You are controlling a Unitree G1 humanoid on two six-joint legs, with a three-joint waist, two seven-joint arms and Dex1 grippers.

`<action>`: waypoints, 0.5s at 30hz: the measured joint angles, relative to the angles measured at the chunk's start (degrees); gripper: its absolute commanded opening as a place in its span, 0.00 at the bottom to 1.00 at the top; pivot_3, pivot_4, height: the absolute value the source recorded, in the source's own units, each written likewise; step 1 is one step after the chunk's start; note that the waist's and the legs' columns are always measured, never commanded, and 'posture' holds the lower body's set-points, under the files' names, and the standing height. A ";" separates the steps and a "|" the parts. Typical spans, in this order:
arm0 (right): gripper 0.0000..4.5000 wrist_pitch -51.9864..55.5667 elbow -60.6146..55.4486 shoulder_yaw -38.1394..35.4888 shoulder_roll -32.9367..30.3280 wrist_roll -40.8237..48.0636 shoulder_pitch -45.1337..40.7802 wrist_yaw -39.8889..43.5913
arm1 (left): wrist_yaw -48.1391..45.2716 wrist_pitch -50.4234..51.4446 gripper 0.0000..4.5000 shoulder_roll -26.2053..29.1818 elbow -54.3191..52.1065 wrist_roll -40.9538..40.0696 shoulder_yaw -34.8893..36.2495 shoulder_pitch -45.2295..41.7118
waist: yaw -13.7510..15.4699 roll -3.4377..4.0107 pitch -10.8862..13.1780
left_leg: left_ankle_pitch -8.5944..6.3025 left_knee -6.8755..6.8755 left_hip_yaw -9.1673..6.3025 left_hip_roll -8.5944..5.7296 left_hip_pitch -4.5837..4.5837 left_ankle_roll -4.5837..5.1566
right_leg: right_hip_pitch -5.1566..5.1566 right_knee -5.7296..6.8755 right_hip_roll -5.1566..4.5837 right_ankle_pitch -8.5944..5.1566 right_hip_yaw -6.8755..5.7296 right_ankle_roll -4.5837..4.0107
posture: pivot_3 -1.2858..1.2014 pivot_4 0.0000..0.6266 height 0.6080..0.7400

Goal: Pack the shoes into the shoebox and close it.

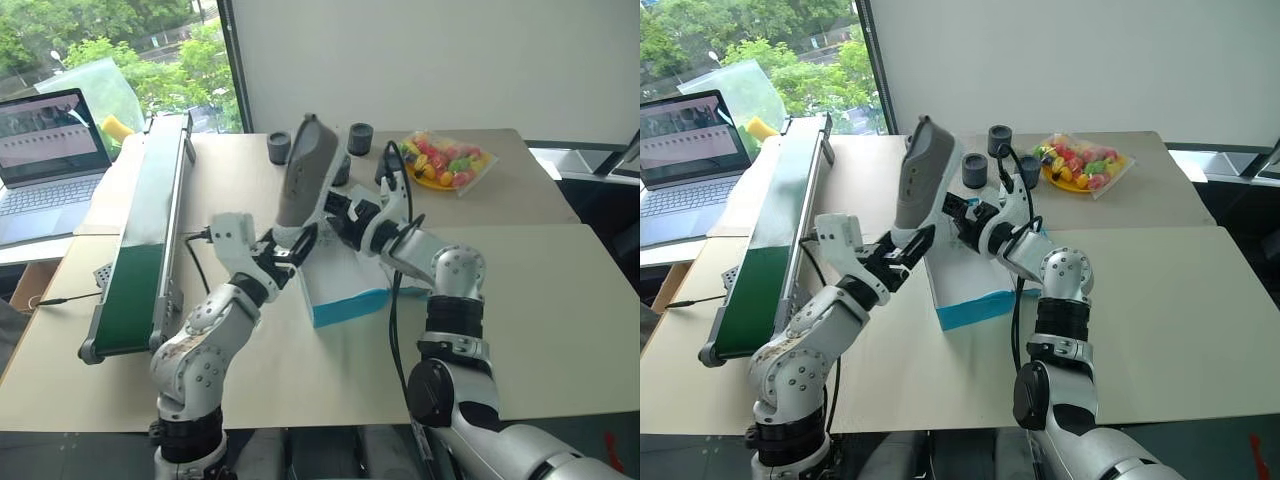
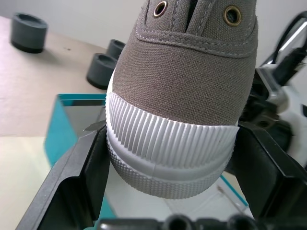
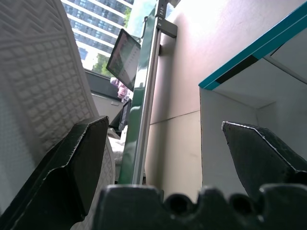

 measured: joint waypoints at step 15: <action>1.00 -0.70 -0.24 2.66 -0.92 -0.28 0.14 0.34 | -0.44 0.08 0.75 6.29 1.04 0.15 2.81 5.30 | 0.24 0.00 0.00 | -0.01 0.03 -0.03 0.03 -0.05 0.00 | -0.02 -0.04 0.03 0.03 0.00 -0.01 | 0.52 0.24 1.00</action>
